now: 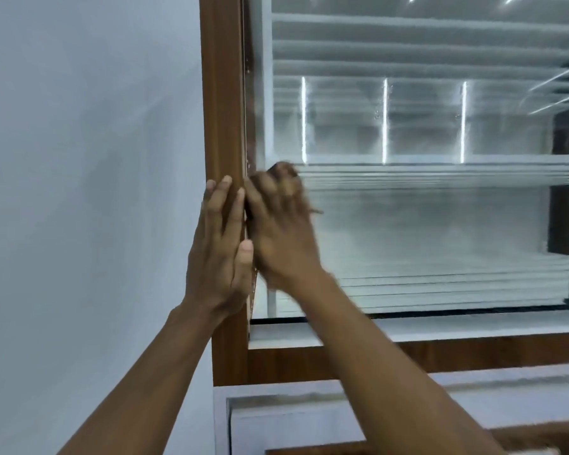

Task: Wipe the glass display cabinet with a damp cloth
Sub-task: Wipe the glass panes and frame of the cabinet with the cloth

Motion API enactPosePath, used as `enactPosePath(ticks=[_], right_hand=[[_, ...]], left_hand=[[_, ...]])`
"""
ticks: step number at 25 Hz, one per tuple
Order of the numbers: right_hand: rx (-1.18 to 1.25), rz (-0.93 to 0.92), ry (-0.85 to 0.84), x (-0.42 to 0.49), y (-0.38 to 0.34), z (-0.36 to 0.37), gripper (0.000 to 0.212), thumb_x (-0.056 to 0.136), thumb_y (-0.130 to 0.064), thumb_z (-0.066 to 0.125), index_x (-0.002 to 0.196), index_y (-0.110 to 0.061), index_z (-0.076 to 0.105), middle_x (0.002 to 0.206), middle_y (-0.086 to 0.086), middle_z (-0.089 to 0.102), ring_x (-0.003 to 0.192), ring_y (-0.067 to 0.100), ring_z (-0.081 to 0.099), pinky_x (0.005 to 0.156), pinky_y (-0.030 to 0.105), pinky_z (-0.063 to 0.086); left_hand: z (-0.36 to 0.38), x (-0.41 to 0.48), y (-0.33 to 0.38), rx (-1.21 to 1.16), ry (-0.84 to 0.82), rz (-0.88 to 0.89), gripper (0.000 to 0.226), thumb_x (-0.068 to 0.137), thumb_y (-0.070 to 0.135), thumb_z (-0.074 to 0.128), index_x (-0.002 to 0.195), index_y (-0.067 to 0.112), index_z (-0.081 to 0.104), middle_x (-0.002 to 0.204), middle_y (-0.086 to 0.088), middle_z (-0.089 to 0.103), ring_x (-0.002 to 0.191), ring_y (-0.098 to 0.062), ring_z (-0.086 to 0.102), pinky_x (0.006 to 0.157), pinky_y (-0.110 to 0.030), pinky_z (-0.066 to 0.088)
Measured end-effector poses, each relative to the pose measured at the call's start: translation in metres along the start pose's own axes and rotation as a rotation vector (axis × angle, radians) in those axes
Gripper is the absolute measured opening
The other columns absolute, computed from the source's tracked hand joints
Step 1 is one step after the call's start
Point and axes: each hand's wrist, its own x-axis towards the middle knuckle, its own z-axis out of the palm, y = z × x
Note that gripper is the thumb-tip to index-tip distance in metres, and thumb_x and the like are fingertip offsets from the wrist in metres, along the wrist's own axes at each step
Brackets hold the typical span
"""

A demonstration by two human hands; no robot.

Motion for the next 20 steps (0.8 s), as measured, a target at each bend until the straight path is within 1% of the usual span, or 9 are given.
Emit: enactPosePath(ticks=[2,4,6,10,11,14,15,18,20], right_hand=[[-0.019,-0.122,-0.063,-0.029,0.009,0.002,0.05,0.1,-0.029,0.05,0.148,-0.017,0.041,0.154,0.013,0.04,0.153,0.038,0.021,0.126,0.054,0.018],[-0.037,0.15,0.058,-0.028,0.058,-0.015,0.047,0.098,-0.026,0.044,0.144,-0.017,0.04,0.151,0.013,0.038,0.151,0.039,0.021,0.122,0.056,0.024],[0.018,0.377,0.132,-0.024,0.055,-0.021,0.046,0.094,-0.022,0.046,0.14,-0.014,0.041,0.146,0.012,0.034,0.148,0.04,0.02,0.123,0.057,0.02],[0.094,-0.1,-0.11,-0.081,-0.006,-0.005,0.046,0.096,-0.028,0.054,0.14,-0.016,0.047,0.146,0.009,0.038,0.151,0.036,0.022,0.125,0.053,0.02],[0.057,-0.061,-0.12,-0.091,0.009,-0.01,0.044,0.096,-0.03,0.052,0.138,-0.018,0.046,0.146,0.009,0.037,0.15,0.035,0.023,0.123,0.053,0.023],[0.011,0.42,0.035,-0.094,0.043,-0.021,0.041,0.094,-0.029,0.046,0.134,-0.02,0.039,0.145,0.011,0.029,0.148,0.039,0.019,0.119,0.058,0.026],[0.041,0.434,-0.002,-0.092,0.032,-0.016,0.045,0.094,-0.029,0.047,0.136,-0.02,0.037,0.147,0.011,0.027,0.149,0.039,0.016,0.121,0.059,0.022],[0.104,0.013,-0.226,-0.116,-0.031,0.0,0.061,0.094,-0.03,0.057,0.149,-0.017,0.035,0.155,0.009,0.024,0.154,0.036,0.007,0.127,0.053,0.008],[0.044,-0.068,-0.28,-0.141,-0.02,-0.008,0.056,0.097,-0.029,0.05,0.151,-0.019,0.036,0.158,0.008,0.026,0.156,0.033,0.009,0.126,0.05,0.011]], left_hand=[[0.003,-0.021,0.002,0.026,-0.013,-0.013,0.064,0.097,0.031,0.029,0.156,0.006,0.028,0.168,-0.01,0.015,0.158,-0.024,0.006,0.128,-0.039,0.018],[0.006,-0.027,0.004,0.063,-0.018,-0.028,0.064,0.097,0.033,0.03,0.156,0.009,0.027,0.168,-0.009,0.015,0.158,-0.024,0.006,0.124,-0.052,0.029],[0.005,-0.025,0.004,0.084,-0.021,-0.031,0.064,0.098,0.035,0.028,0.157,0.011,0.028,0.168,-0.008,0.015,0.158,-0.024,0.006,0.12,-0.056,0.034],[0.005,-0.038,0.003,0.07,-0.019,-0.006,0.062,0.098,0.031,0.027,0.155,0.008,0.033,0.167,-0.012,0.017,0.158,-0.026,0.007,0.126,-0.044,0.024],[0.006,-0.046,0.004,0.057,-0.018,-0.013,0.061,0.098,0.031,0.028,0.154,0.008,0.034,0.167,-0.013,0.018,0.157,-0.026,0.008,0.126,-0.042,0.025],[0.008,-0.056,0.005,0.038,0.005,-0.047,0.061,0.097,0.03,0.03,0.153,0.009,0.036,0.166,-0.011,0.02,0.157,-0.027,0.011,0.118,-0.05,0.039],[0.009,-0.057,0.005,0.023,0.01,-0.046,0.06,0.097,0.031,0.03,0.153,0.009,0.037,0.166,-0.012,0.021,0.157,-0.026,0.011,0.118,-0.051,0.039],[0.008,-0.059,0.003,-0.012,0.014,-0.027,0.061,0.097,0.03,0.028,0.152,0.006,0.036,0.165,-0.014,0.021,0.157,-0.025,0.011,0.121,-0.045,0.035],[0.009,-0.063,0.001,-0.004,0.02,-0.027,0.061,0.097,0.03,0.028,0.153,0.007,0.035,0.165,-0.014,0.02,0.157,-0.026,0.011,0.117,-0.049,0.04]])
